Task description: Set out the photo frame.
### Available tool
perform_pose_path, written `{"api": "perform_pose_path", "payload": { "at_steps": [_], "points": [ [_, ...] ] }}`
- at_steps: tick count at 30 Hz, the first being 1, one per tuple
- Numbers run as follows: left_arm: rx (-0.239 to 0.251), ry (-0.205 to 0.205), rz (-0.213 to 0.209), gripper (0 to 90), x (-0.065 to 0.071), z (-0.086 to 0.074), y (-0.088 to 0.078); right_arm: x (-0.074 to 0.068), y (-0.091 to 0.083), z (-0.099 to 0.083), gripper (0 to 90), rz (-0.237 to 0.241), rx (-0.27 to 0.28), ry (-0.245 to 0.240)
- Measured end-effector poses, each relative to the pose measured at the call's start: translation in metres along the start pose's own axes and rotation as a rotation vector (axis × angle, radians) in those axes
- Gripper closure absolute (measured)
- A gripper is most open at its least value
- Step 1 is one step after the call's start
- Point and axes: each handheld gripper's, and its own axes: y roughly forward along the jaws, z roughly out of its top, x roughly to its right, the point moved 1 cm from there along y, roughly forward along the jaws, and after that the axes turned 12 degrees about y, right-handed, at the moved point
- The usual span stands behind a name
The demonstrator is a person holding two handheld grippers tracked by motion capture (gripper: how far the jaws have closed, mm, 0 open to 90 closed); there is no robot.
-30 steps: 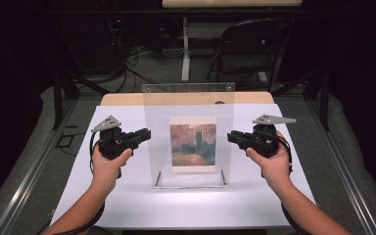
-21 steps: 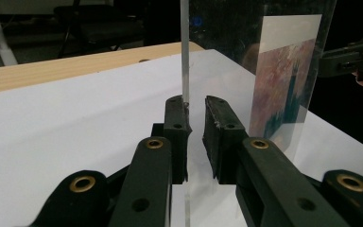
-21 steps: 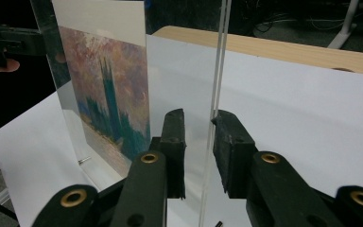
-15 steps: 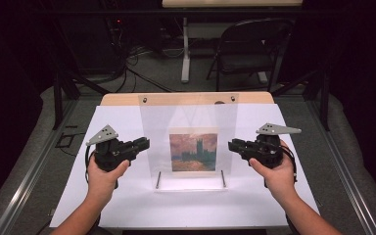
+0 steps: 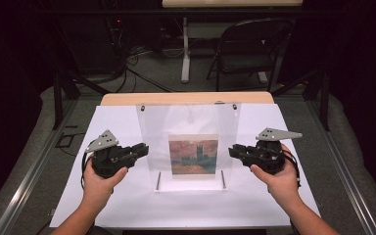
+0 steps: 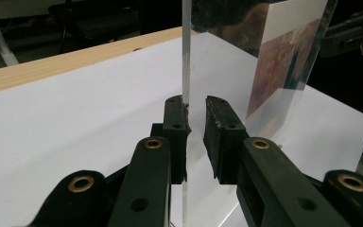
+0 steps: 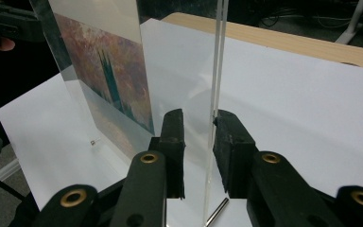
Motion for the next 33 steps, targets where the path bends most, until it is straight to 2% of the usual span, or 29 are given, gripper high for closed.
{"api": "perform_pose_path", "payload": {
  "at_steps": [4,12,17,20,23,26,30,33],
  "points": [
    [-0.016,0.012,0.001,79.1,0.0,0.001,-0.001,-0.001,0.0,0.0,73.8,-0.002,0.001,-0.008],
    [-0.046,-0.003,-0.019,78.6,-0.003,0.006,0.0,0.001,0.001,0.004,73.0,0.006,-0.026,0.0],
    [-0.063,-0.004,-0.022,75.0,-0.003,0.008,-0.002,0.0,0.0,0.006,68.2,0.009,-0.037,-0.014],
    [-0.052,-0.011,-0.006,70.0,-0.004,0.009,-0.007,0.0,-0.002,0.007,59.6,0.001,-0.041,-0.031],
    [-0.051,-0.02,0.014,57.7,-0.006,0.01,-0.014,0.001,-0.007,0.007,54.1,-0.008,-0.045,-0.043],
    [-0.066,0.002,0.059,48.5,-0.006,0.009,-0.02,0.003,-0.012,0.007,47.0,-0.023,-0.034,-0.05],
    [-0.088,0.031,0.108,42.9,-0.008,0.006,-0.03,0.005,-0.019,0.007,40.7,-0.061,-0.003,-0.08],
    [-0.094,0.028,0.137,41.5,-0.011,0.0,-0.038,0.008,-0.025,0.006,38.4,-0.09,0.017,-0.093]
  ]
}}
